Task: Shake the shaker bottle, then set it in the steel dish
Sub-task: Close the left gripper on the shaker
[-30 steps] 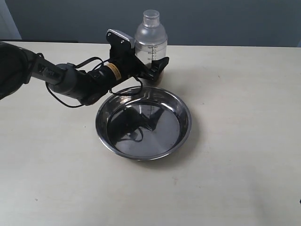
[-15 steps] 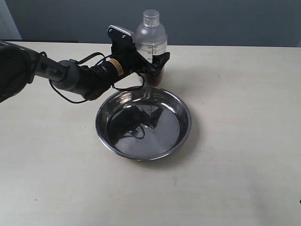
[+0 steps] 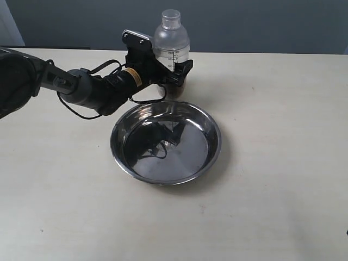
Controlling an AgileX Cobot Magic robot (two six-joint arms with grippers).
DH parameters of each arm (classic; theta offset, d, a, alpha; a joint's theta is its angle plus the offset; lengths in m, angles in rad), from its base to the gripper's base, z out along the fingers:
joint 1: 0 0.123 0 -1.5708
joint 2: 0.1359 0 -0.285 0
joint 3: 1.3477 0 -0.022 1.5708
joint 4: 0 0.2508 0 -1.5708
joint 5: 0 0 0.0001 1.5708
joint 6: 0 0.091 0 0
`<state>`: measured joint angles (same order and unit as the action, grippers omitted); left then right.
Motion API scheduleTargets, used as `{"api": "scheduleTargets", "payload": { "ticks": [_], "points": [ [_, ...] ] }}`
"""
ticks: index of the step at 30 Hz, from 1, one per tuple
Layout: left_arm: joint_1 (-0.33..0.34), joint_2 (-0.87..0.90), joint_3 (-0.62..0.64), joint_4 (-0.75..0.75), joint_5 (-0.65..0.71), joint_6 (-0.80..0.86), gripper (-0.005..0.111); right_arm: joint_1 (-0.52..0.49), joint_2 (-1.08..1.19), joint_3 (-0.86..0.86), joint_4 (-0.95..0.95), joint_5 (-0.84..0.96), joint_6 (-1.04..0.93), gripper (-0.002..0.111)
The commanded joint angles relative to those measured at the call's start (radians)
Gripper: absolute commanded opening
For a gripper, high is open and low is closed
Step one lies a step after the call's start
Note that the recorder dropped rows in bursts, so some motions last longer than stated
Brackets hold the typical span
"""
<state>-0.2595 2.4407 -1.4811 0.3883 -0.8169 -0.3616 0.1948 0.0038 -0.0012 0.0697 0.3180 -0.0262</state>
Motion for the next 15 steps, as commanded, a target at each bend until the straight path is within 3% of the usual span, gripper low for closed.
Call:
{"api": "scheduleTargets", "payload": {
  "ticks": [1, 5, 6, 7, 8, 15],
  "points": [
    [-0.013, 0.001, -0.002, -0.018, 0.004, -0.005, 0.097, 0.004, -0.004, 0.001, -0.005, -0.013, 0.0, -0.001],
    [-0.023, 0.001, -0.002, -0.005, 0.006, -0.002, 0.066, 0.004, -0.004, 0.001, -0.005, -0.013, 0.0, -0.001],
    [-0.024, 0.001, -0.002, 0.036, 0.002, -0.009, 0.038, 0.004, -0.004, 0.001, -0.005, -0.013, 0.0, -0.001],
    [-0.024, 0.001, -0.002, 0.057, 0.002, -0.025, 0.025, 0.004, -0.004, 0.001, -0.005, -0.013, 0.0, -0.001],
    [-0.024, 0.001, -0.002, 0.091, -0.001, -0.058, 0.001, 0.004, -0.004, 0.001, -0.005, -0.013, 0.0, -0.001],
    [-0.024, -0.001, -0.002, 0.139, 0.006, -0.265, 0.001, 0.004, -0.004, 0.001, -0.005, -0.013, 0.0, -0.001]
  ]
}}
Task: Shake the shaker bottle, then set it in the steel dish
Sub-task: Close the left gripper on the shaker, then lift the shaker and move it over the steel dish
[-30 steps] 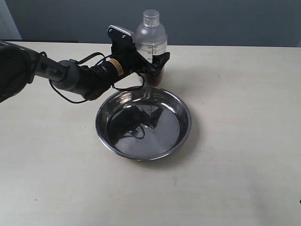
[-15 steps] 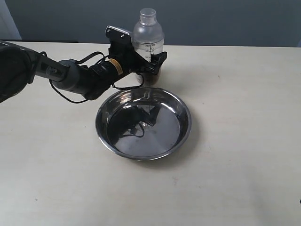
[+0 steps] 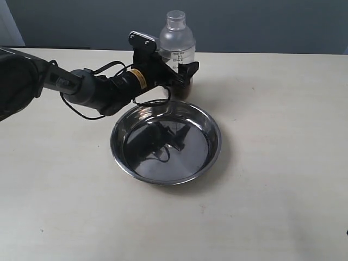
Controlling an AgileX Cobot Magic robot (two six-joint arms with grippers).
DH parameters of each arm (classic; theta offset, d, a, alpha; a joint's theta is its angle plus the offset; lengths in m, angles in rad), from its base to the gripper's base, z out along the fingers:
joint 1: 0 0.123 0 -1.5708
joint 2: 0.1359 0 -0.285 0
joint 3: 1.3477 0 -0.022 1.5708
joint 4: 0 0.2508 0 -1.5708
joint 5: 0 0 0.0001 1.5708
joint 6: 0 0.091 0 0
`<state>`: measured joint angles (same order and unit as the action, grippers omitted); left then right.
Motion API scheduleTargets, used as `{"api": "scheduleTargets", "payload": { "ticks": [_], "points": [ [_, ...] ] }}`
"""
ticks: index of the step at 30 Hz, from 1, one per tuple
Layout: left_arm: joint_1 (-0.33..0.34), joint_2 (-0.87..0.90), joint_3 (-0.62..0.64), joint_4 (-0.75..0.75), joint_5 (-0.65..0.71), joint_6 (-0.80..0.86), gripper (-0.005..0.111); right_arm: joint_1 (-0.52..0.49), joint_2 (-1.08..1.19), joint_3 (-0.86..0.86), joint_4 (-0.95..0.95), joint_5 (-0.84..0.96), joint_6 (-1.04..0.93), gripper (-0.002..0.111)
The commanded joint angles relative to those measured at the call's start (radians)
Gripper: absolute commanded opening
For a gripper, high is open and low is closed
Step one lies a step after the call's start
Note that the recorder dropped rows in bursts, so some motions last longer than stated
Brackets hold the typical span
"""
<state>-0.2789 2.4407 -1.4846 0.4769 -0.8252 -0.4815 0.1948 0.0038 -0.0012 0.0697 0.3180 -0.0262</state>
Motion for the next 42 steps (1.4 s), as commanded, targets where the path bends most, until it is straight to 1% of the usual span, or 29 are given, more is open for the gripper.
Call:
{"api": "scheduleTargets", "payload": {
  "ticks": [1, 3, 5, 7, 9, 11, 12, 14, 15, 17, 19, 22, 25, 27, 29, 31, 33, 35, 37, 39, 40, 42],
  "points": [
    [-0.004, -0.003, 0.001, 0.057, 0.014, -0.137, 0.0, 0.004, -0.004, 0.001, -0.005, -0.013, 0.0, -0.001],
    [-0.004, -0.034, 0.001, 0.059, 0.014, -0.101, 0.0, 0.004, -0.004, 0.001, -0.005, -0.013, 0.0, -0.001],
    [-0.002, -0.089, 0.001, 0.101, 0.036, -0.099, 0.0, 0.004, -0.004, 0.001, -0.005, -0.013, 0.0, -0.001],
    [-0.002, -0.193, 0.001, 0.178, 0.178, -0.153, 0.0, 0.004, -0.004, 0.001, -0.005, -0.013, 0.0, -0.001],
    [-0.002, -0.241, 0.001, 0.233, 0.25, -0.223, 0.0, 0.004, -0.004, 0.001, -0.005, -0.013, 0.0, -0.001],
    [-0.002, -0.314, 0.001, 0.336, 0.311, -0.296, 0.0, 0.004, -0.004, 0.001, -0.005, -0.013, 0.0, -0.001],
    [-0.002, -0.349, 0.001, 0.406, 0.313, -0.355, 0.0, 0.004, -0.004, 0.001, -0.005, -0.013, 0.0, -0.001],
    [0.0, -0.392, 0.001, 0.485, 0.321, -0.43, 0.0, 0.004, -0.004, 0.001, -0.005, -0.013, 0.0, -0.001],
    [0.0, -0.419, 0.006, 0.548, 0.327, -0.494, 0.0, 0.004, -0.004, 0.001, -0.005, -0.013, 0.0, -0.001],
    [0.0, -0.456, 0.028, 0.623, 0.329, -0.559, 0.0, 0.004, -0.004, 0.001, -0.005, -0.013, 0.0, -0.001],
    [0.0, -0.5, 0.091, 0.67, 0.329, -0.574, 0.0, 0.004, -0.004, 0.001, -0.005, -0.013, 0.0, -0.001],
    [0.001, -0.565, 0.188, 0.67, 0.321, -0.521, 0.0, 0.004, -0.004, 0.001, -0.005, -0.013, 0.0, -0.001],
    [0.001, -0.639, 0.253, 0.583, 0.316, -0.411, 0.0, 0.004, -0.004, 0.001, -0.005, -0.013, 0.0, -0.001],
    [0.001, -0.695, 0.274, 0.515, 0.274, -0.359, 0.0, 0.004, -0.004, 0.001, -0.005, -0.013, 0.0, -0.001],
    [-0.001, -0.754, 0.307, 0.481, 0.202, -0.313, 0.0, 0.004, -0.004, 0.001, -0.005, -0.013, 0.0, -0.001],
    [-0.013, -0.757, 0.367, 0.441, 0.213, -0.297, 0.0, 0.004, -0.004, 0.001, -0.005, -0.013, 0.0, -0.001],
    [-0.023, -0.707, 0.443, 0.401, 0.236, -0.315, 0.0, 0.004, -0.004, 0.001, -0.005, -0.013, 0.0, -0.001],
    [-0.023, -0.648, 0.524, 0.394, 0.151, -0.352, 0.0, 0.004, -0.004, 0.001, -0.005, -0.013, 0.0, -0.001],
    [-0.023, -0.65, 0.554, 0.349, 0.027, -0.321, 0.0, 0.004, -0.004, 0.001, -0.005, -0.013, 0.0, -0.001],
    [-0.023, -0.705, 0.546, 0.271, -0.043, -0.235, 0.0, 0.004, -0.004, 0.001, -0.005, -0.013, 0.0, -0.001],
    [-0.023, -0.751, 0.535, 0.234, -0.05, -0.212, 0.0, 0.004, -0.004, 0.001, -0.005, -0.013, 0.0, -0.001],
    [-0.023, -0.832, 0.526, 0.242, 0.005, -0.169, 0.0, 0.004, -0.004, 0.001, -0.005, -0.013, 0.0, -0.001]
  ]
}}
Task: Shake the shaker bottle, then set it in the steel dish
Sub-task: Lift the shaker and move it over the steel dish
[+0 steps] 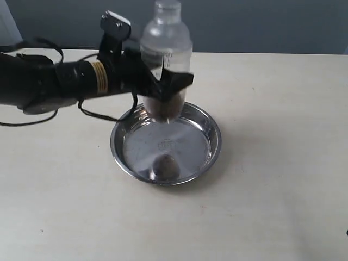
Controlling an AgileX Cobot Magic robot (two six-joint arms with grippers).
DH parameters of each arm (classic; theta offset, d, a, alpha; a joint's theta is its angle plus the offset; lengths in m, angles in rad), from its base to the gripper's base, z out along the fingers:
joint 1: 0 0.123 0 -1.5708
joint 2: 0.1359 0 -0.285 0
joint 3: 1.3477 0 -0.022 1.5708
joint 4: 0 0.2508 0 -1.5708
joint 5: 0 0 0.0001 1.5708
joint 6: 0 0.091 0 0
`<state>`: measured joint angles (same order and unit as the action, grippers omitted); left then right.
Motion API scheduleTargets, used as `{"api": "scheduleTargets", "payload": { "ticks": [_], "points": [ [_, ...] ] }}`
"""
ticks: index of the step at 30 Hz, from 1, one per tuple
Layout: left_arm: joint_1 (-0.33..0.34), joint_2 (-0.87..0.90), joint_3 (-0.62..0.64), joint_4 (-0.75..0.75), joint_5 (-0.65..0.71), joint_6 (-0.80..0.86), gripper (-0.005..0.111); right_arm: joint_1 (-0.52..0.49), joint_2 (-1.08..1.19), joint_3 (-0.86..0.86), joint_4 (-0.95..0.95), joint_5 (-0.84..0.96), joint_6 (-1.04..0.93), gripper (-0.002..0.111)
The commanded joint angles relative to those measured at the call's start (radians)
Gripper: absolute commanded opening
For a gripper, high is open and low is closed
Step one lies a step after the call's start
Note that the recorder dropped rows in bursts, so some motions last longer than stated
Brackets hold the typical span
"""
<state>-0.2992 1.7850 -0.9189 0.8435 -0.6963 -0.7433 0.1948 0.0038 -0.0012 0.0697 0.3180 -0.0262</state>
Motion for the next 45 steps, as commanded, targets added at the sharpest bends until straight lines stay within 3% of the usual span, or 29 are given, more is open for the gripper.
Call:
{"api": "scheduleTargets", "payload": {
  "ticks": [1, 4, 6, 10, 12, 15, 18, 20, 22, 26, 27, 30, 31, 33, 35, 37, 39, 42, 45],
  "points": [
    [-0.01, -0.203, -0.028, -0.086, -0.016, 0.101, 0.0, 0.004, -0.004, 0.001, -0.005, -0.013, 0.0, -0.001],
    [-0.053, -0.152, 0.05, -0.07, 0.237, 0.096, 0.0, 0.004, -0.004, 0.001, -0.005, -0.013, 0.0, -0.001],
    [-0.06, -0.136, 0.082, -0.061, 0.223, 0.093, 0.0, 0.004, -0.004, 0.001, -0.005, -0.013, 0.0, -0.001],
    [-0.061, -0.284, 0.017, -0.1, 0.006, 0.101, 0.0, 0.004, -0.004, 0.001, -0.005, -0.013, 0.0, -0.001],
    [-0.061, -0.35, -0.006, -0.092, 0.073, 0.136, 0.0, 0.004, -0.004, 0.001, -0.005, -0.013, 0.0, -0.001],
    [-0.061, -0.285, 0.068, -0.092, 0.231, 0.088, 0.0, 0.004, -0.004, 0.001, -0.005, -0.013, 0.0, -0.001],
    [-0.061, -0.219, 0.132, -0.085, 0.124, 0.043, 0.0, 0.004, -0.004, 0.001, -0.005, -0.013, 0.0, -0.001],
    [-0.061, -0.261, 0.108, -0.113, -0.049, 0.067, 0.0, 0.004, -0.004, 0.001, -0.005, -0.013, 0.0, -0.001],
    [-0.07, -0.326, 0.055, -0.116, -0.096, 0.073, 0.0, 0.004, -0.004, 0.001, -0.005, -0.013, 0.0, -0.001],
    [-0.092, -0.291, 0.088, -0.086, 0.19, 0.097, 0.0, 0.004, -0.004, 0.001, -0.005, -0.013, 0.0, -0.001],
    [-0.094, -0.256, 0.113, -0.087, 0.2, 0.076, 0.0, 0.004, -0.004, 0.001, -0.005, -0.013, 0.0, -0.001],
    [-0.094, -0.214, 0.153, -0.084, 0.042, 0.049, 0.0, 0.004, -0.004, 0.001, -0.005, -0.013, 0.0, -0.001],
    [-0.094, -0.236, 0.143, -0.104, -0.082, 0.071, 0.0, 0.004, -0.004, 0.001, -0.005, -0.013, 0.0, -0.001],
    [-0.1, -0.291, 0.105, -0.145, -0.177, 0.099, 0.0, 0.004, -0.004, 0.001, -0.005, -0.013, 0.0, -0.001],
    [-0.104, -0.337, 0.075, -0.165, -0.053, 0.209, 0.0, 0.004, -0.004, 0.001, -0.005, -0.013, 0.0, -0.001],
    [-0.112, -0.31, 0.093, -0.211, 0.102, 0.228, 0.0, 0.004, -0.004, 0.001, -0.005, -0.013, 0.0, -0.001],
    [-0.112, -0.231, 0.144, -0.211, 0.156, 0.207, 0.0, 0.004, -0.004, 0.001, -0.005, -0.013, 0.0, -0.001],
    [-0.112, -0.172, 0.171, -0.205, 0.014, 0.179, 0.0, 0.004, -0.004, 0.001, -0.005, -0.013, 0.0, -0.001],
    [-0.112, -0.255, 0.098, -0.25, -0.175, 0.179, 0.0, 0.004, -0.004, 0.001, -0.005, -0.013, 0.0, -0.001]
  ]
}}
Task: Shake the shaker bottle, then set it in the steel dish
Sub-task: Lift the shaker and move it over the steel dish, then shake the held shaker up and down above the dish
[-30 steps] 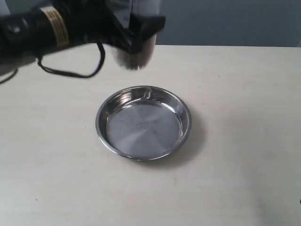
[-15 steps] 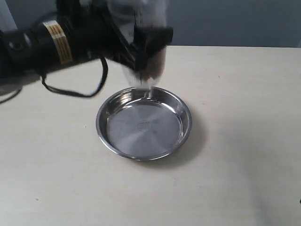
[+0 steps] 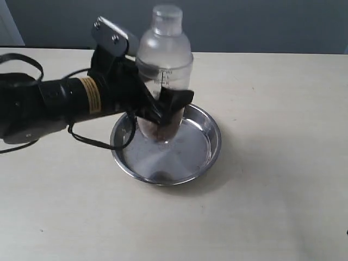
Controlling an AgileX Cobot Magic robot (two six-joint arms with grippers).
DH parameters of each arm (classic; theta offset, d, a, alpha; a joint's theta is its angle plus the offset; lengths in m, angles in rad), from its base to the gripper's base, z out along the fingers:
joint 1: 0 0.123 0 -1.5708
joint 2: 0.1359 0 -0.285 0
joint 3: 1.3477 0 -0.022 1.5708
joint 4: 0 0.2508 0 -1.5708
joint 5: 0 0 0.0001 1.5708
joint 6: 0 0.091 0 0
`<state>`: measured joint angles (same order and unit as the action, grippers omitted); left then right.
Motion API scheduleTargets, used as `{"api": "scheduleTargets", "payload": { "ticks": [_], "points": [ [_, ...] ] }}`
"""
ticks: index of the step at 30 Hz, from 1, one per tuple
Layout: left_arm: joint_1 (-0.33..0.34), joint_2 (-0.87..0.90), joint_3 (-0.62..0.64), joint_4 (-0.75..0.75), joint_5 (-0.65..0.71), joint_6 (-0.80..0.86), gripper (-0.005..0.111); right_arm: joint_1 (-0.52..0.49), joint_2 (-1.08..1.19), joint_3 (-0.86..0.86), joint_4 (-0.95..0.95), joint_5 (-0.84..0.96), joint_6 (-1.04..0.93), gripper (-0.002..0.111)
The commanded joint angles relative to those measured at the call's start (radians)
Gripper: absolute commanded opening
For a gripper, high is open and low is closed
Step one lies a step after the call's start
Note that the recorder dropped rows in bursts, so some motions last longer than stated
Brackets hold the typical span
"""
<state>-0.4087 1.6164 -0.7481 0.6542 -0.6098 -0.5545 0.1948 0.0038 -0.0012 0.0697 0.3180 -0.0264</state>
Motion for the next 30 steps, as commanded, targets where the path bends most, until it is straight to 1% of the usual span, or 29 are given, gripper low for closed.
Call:
{"api": "scheduleTargets", "payload": {
  "ticks": [1, 2, 3, 4, 5, 6, 8, 10, 12, 13, 14, 15, 16, 17, 18, 19, 20, 21, 22, 23, 24, 25, 26, 27, 28, 29, 30],
  "points": [
    [-0.003, -0.115, -0.103, -0.055, -0.252, -0.002, 0.0, 0.004, -0.004, 0.001, -0.005, -0.013, 0.0, -0.001],
    [-0.003, -0.147, -0.13, -0.025, -0.187, 0.03, 0.0, 0.004, -0.004, 0.001, -0.005, -0.013, 0.0, -0.001],
    [-0.006, -0.162, -0.139, -0.002, -0.08, 0.055, 0.0, 0.004, -0.004, 0.001, -0.005, -0.013, 0.0, -0.001],
    [-0.013, -0.155, -0.132, -0.01, 0.015, 0.06, 0.0, 0.004, -0.004, 0.001, -0.005, -0.013, 0.0, -0.001],
    [-0.019, -0.119, -0.109, -0.021, 0.104, 0.061, 0.0, 0.004, -0.004, 0.001, -0.005, -0.013, 0.0, -0.001],
    [-0.019, -0.068, -0.077, -0.039, 0.15, 0.059, 0.0, 0.004, -0.004, 0.001, -0.005, -0.013, 0.0, -0.001],
    [-0.019, 0.011, -0.028, -0.043, 0.141, 0.024, 0.0, 0.004, -0.004, 0.001, -0.005, -0.013, 0.0, -0.001],
    [-0.03, -0.002, -0.027, -0.013, 0.039, 0.004, 0.0, 0.004, -0.004, 0.001, -0.005, -0.013, 0.0, -0.001],
    [-0.046, -0.073, -0.076, -0.056, -0.049, 0.014, 0.0, 0.004, -0.004, 0.001, -0.005, -0.013, 0.0, -0.001],
    [-0.065, -0.16, -0.144, -0.044, -0.069, 0.037, 0.0, 0.004, -0.004, 0.001, -0.005, -0.013, 0.0, -0.001],
    [-0.075, -0.188, -0.161, -0.022, -0.039, 0.067, 0.0, 0.004, -0.004, 0.001, -0.005, -0.013, 0.0, -0.001],
    [-0.092, -0.193, -0.147, -0.059, 0.1, 0.079, 0.0, 0.004, -0.004, 0.001, -0.005, -0.013, 0.0, -0.001],
    [-0.091, -0.159, -0.115, -0.084, 0.152, 0.079, 0.0, 0.004, -0.004, 0.001, -0.005, -0.013, 0.0, -0.001],
    [-0.091, -0.059, -0.024, -0.163, 0.184, 0.064, 0.0, 0.004, -0.004, 0.001, -0.005, -0.013, 0.0, -0.001],
    [-0.091, -0.025, 0.008, -0.181, 0.149, 0.053, 0.0, 0.004, -0.004, 0.001, -0.005, -0.013, 0.0, -0.001],
    [-0.101, 0.001, 0.051, -0.163, 0.01, 0.036, 0.0, 0.004, -0.004, 0.001, -0.005, -0.013, 0.0, -0.001],
    [-0.106, -0.007, 0.054, -0.168, -0.04, 0.036, 0.0, 0.004, -0.004, 0.001, -0.005, -0.013, 0.0, -0.001],
    [-0.111, -0.067, 0.021, -0.199, -0.132, 0.044, 0.0, 0.004, -0.004, 0.001, -0.005, -0.013, 0.0, -0.001],
    [-0.113, -0.142, -0.028, -0.183, -0.144, 0.044, 0.0, 0.004, -0.004, 0.001, -0.005, -0.013, 0.0, -0.001],
    [-0.112, -0.202, -0.065, -0.131, -0.135, 0.044, 0.0, 0.004, -0.004, 0.001, -0.005, -0.013, 0.0, -0.001],
    [-0.112, -0.256, -0.074, -0.114, -0.066, 0.075, 0.0, 0.004, -0.004, 0.001, -0.005, -0.013, 0.0, -0.001],
    [-0.112, -0.254, -0.059, -0.155, 0.034, 0.112, 0.0, 0.004, -0.004, 0.001, -0.005, -0.013, 0.0, -0.001],
    [-0.105, -0.207, -0.017, -0.252, 0.15, 0.163, 0.0, 0.004, -0.004, 0.001, -0.005, -0.013, 0.0, -0.001],
    [-0.09, -0.16, 0.019, -0.306, 0.167, 0.179, 0.0, 0.004, -0.004, 0.001, -0.005, -0.013, 0.0, -0.001],
    [-0.088, -0.119, 0.052, -0.311, 0.123, 0.155, 0.0, 0.004, -0.004, 0.001, -0.005, -0.013, 0.0, -0.001],
    [-0.095, -0.115, 0.058, -0.29, 0.085, 0.135, 0.0, 0.004, -0.004, 0.001, -0.005, -0.013, 0.0, -0.001],
    [-0.108, -0.126, 0.058, -0.27, 0.001, 0.131, 0.0, 0.004, -0.004, 0.001, -0.005, -0.013, 0.0, -0.001]
  ]
}}
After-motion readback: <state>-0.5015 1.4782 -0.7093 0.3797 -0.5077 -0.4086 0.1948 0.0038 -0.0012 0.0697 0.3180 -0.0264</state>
